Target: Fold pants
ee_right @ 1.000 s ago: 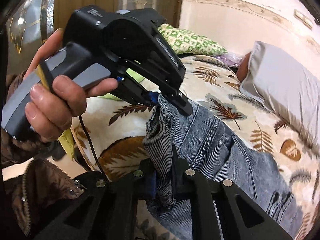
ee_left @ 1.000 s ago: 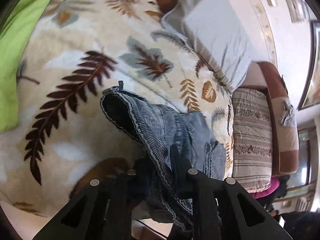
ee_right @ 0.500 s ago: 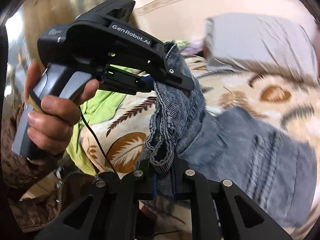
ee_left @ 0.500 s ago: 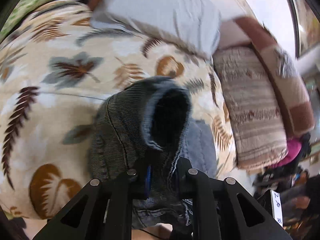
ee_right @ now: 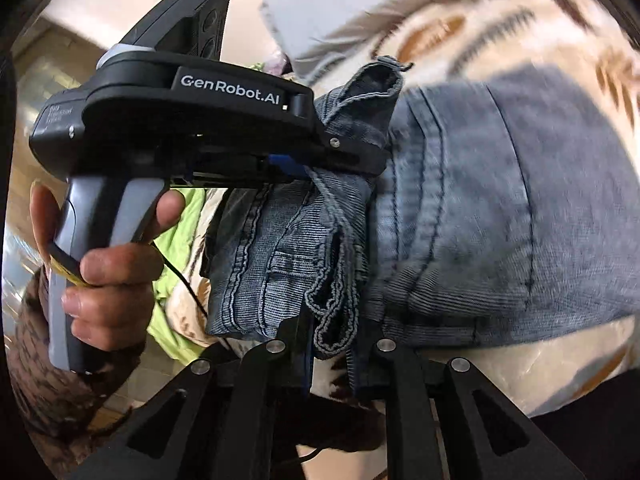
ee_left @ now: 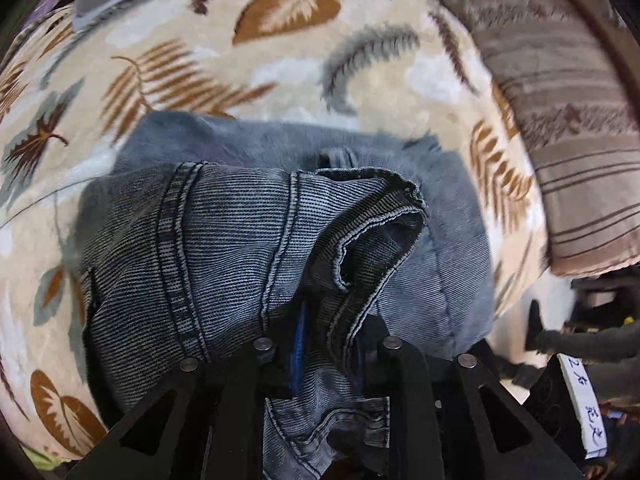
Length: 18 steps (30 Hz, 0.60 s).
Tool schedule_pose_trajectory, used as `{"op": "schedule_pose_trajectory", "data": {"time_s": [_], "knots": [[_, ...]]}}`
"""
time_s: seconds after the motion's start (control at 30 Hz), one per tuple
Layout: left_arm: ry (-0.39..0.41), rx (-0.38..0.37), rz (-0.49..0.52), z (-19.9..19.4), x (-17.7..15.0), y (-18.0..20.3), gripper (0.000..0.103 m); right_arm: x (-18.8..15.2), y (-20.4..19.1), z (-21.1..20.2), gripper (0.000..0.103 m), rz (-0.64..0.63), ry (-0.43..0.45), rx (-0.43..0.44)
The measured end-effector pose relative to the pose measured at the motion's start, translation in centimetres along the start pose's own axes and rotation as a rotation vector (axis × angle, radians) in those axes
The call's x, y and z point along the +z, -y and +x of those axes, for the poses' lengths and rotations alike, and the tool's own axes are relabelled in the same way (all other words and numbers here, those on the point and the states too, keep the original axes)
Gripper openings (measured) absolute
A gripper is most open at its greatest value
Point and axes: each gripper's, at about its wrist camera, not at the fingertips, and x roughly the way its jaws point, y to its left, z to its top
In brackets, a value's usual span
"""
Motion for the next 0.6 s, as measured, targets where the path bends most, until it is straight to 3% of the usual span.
{"op": "schedule_pose_trajectory", "data": {"time_s": [0.13,0.23,0.33,0.4,0.43,0.5,0.6], "knots": [[-0.035,0.006,0.063,-0.5,0.2,1.3,0.027,0.1,0.8,-0.1,0.015,0.023,-0.008,0.035],[-0.059,-0.004,0.159,-2.5,0.3,2.2,0.027,0.0,1.1,-0.8,0.021,0.027,-0.007,0.065],[-0.017,0.01,0.284,-6.0,1.3,2.6,0.029,0.3,1.7,-1.6,0.032,0.038,0.0,0.103],[0.012,0.037,0.344,-7.6,1.8,2.4,0.034,0.2,1.8,-2.0,0.048,0.041,0.007,0.114],[0.02,0.046,0.372,-8.3,2.3,2.3,0.036,0.3,1.9,-2.3,0.05,0.043,0.012,0.115],[0.019,0.045,0.417,-9.1,3.4,2.2,0.043,0.3,2.0,-2.6,0.051,0.048,0.02,0.121],[-0.029,0.035,0.49,-8.8,4.7,2.5,0.043,0.2,2.6,-3.0,0.051,0.101,0.027,0.157]]}}
